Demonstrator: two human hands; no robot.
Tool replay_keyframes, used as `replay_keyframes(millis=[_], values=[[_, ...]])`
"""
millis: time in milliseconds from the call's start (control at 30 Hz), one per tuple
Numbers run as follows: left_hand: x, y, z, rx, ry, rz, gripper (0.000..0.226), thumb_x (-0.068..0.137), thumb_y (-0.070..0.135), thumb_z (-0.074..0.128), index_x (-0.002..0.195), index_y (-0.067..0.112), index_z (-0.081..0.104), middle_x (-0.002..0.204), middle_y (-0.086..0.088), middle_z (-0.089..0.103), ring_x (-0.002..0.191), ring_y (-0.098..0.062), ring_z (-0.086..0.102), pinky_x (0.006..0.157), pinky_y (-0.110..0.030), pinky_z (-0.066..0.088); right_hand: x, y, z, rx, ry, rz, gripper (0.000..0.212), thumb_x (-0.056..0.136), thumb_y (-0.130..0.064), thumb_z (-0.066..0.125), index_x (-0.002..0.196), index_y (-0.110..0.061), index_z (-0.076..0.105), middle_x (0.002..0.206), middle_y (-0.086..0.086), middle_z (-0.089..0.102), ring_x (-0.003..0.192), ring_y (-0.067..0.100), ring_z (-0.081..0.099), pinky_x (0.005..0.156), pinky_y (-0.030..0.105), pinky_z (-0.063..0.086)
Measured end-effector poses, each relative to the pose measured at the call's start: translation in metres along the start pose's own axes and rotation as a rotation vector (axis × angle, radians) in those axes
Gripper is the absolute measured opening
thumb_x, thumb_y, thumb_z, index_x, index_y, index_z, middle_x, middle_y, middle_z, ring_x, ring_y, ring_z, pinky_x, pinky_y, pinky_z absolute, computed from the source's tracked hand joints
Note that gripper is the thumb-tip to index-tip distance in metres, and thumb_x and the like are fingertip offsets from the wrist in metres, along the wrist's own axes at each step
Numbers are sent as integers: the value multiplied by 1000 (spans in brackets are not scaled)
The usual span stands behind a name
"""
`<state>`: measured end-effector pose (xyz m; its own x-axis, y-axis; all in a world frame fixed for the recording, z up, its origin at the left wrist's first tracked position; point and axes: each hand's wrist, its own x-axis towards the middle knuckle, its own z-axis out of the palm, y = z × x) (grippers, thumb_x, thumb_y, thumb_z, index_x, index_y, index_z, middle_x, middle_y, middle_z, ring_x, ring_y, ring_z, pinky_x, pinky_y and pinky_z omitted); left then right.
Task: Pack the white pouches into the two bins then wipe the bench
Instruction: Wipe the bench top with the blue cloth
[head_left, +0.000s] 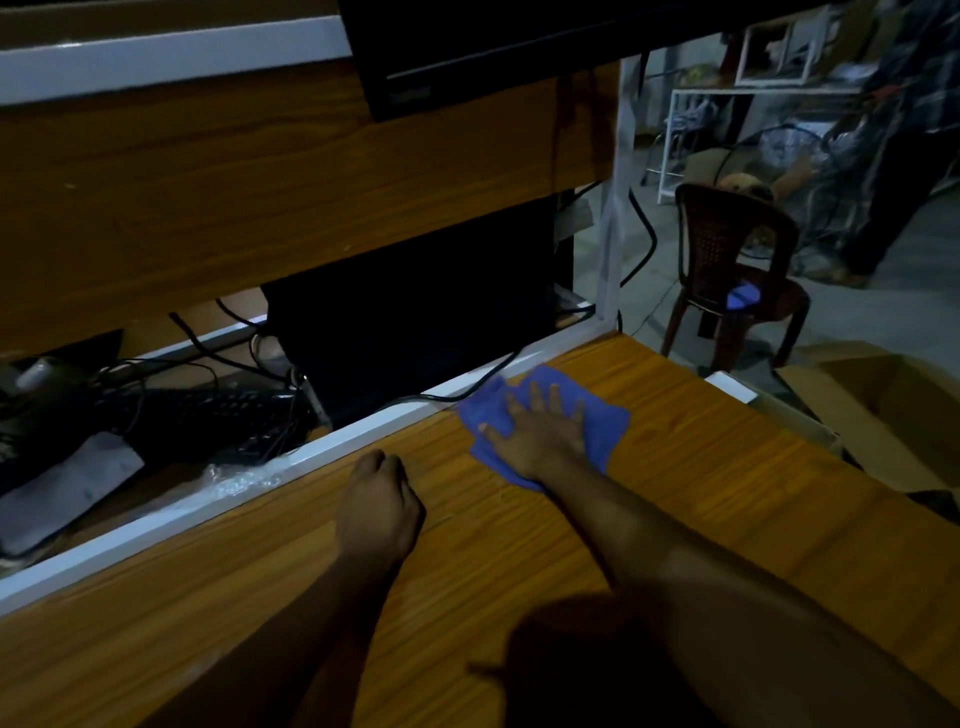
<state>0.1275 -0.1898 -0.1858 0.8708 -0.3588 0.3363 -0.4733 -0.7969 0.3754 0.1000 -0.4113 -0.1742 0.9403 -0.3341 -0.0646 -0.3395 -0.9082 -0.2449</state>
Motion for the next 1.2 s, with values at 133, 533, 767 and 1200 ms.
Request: replay_keyframes(millis=[133,533,767,1200], values=[[-1,-3,-2,-30,4,28,21,90,20,41,71,15,47,75,-4,45,69,-20,43,61,-34,38,-58,-22,9,-9,-21,-252,75,90,-74,24,152,-38,1,163,0,-5,149,25,-11,115,59,-6],[-63,1,-28,171,-430,233,72,95,60,5,154,20,0,162,-7,-6,149,-20,-6,119,-40,-1,-130,40,9,-8,70,157,74,90,-74,18,151,-39,-4,163,3,-4,149,29,-6,115,62,-2],[-102,1,-43,129,-453,312,76,92,61,9,155,18,6,162,-7,-2,150,-21,-4,120,-39,-1,-252,29,6,-74,-53,-155,87,72,-89,0,149,-49,-1,162,-11,-7,148,14,-12,118,52,-7],[-139,3,-54,146,-467,290,80,93,67,7,155,16,2,162,-8,-6,149,-22,-6,120,-41,0,-298,-22,23,-83,-7,10,79,85,-80,17,152,-41,1,163,-2,-5,149,22,-9,117,56,-6]])
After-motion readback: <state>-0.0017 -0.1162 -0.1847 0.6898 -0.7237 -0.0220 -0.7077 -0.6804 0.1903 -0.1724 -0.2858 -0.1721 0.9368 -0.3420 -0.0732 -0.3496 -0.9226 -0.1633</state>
